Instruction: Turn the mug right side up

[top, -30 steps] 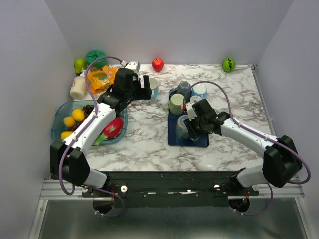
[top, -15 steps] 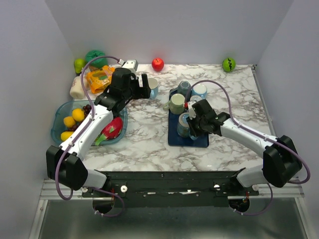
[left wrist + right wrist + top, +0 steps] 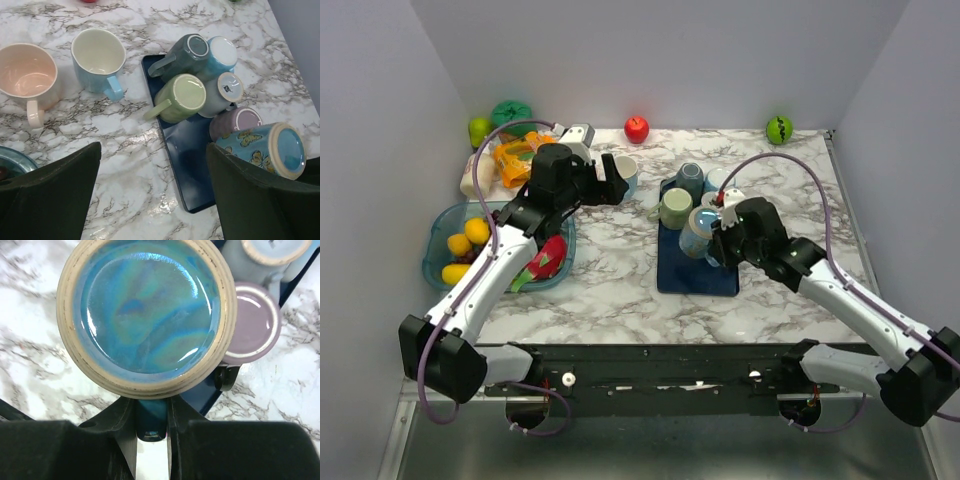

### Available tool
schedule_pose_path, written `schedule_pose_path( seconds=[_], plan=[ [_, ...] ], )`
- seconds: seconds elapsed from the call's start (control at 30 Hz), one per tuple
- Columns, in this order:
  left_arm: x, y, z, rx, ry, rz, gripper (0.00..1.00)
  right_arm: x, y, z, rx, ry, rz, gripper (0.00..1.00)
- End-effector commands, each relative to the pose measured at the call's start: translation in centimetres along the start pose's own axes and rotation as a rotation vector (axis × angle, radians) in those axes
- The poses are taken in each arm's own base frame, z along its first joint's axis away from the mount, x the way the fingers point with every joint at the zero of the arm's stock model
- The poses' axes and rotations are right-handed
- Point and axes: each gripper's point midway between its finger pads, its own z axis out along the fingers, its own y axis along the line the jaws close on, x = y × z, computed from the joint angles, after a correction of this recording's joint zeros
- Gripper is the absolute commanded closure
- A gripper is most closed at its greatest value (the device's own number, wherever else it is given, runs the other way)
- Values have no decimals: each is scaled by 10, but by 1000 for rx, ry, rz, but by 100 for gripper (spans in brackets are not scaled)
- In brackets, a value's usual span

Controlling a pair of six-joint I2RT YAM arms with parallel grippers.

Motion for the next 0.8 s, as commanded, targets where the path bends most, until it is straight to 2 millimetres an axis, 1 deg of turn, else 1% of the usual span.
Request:
schedule_pose_path(
  seconds=[0.0, 0.03, 0.1, 0.13, 0.17, 0.2, 0.23, 0.27, 0.33, 0.37, 0.43, 0.47, 0.5, 0.53, 0.57, 0.6, 0.63, 0.67, 0.7, 0.73, 0.77],
  plan=[
    [-5, -29, -16, 166, -38, -8, 6, -91, 5, -41, -10, -307, 69, 99],
    [0, -34, -18, 199, -27, -16, 6, -100, 6, -50, -17, -349, 85, 99],
    [-3, -44, -25, 254, -48, -21, 6, -115, 8, -63, -30, -402, 100, 99],
    [4, -49, -26, 289, -35, -27, 6, -130, 10, -76, -45, -456, 110, 99],
    [0, -54, -30, 315, -54, -39, 6, -138, 11, -82, -50, -482, 118, 99],
    [0, -57, -32, 333, -59, -47, 6, -145, 13, -90, -61, -508, 123, 99],
    [4, -59, -33, 351, -52, -56, 6, -159, 15, -102, -74, -553, 128, 99],
    [-1, -67, -40, 393, -77, -59, 6, -167, 18, -111, -86, -581, 132, 99],
    [1, -73, -45, 438, -84, -68, 6, -183, 21, -126, -108, -634, 140, 99],
    [-7, -84, -53, 499, -115, -54, 6, -196, 23, -141, -122, -677, 143, 99],
    [-9, -94, -60, 557, -127, -73, 6, -210, 24, -157, -136, -728, 147, 99],
    [-18, -103, -68, 608, -167, -67, 5, -221, 30, -173, -173, -764, 138, 99],
    [-19, -112, -76, 668, -162, -91, 5, -226, 34, -178, -195, -776, 134, 99],
    [-18, -119, -80, 709, -161, -104, 5, -232, 36, -185, -210, -798, 139, 99],
    [-30, -129, -90, 767, -220, -90, 5, -238, 39, -192, -229, -819, 137, 99],
    [-32, -135, -94, 800, -234, -97, 4, -245, 44, -202, -255, -842, 132, 99],
    [-36, -141, -99, 831, -237, -141, 4, -251, 46, -210, -271, -867, 137, 99],
    [-43, -150, -105, 881, -275, -135, 4, -254, 47, -215, -283, -880, 136, 99],
    [-47, -156, -109, 909, -284, -149, 4, -261, 49, -225, -299, -905, 136, 99],
    [-53, -162, -113, 933, -300, -158, 4, -265, 53, -229, -321, -915, 140, 99],
    [-57, -172, -116, 980, -308, -180, 3, -267, 54, -233, -333, -923, 138, 99]
  ],
)
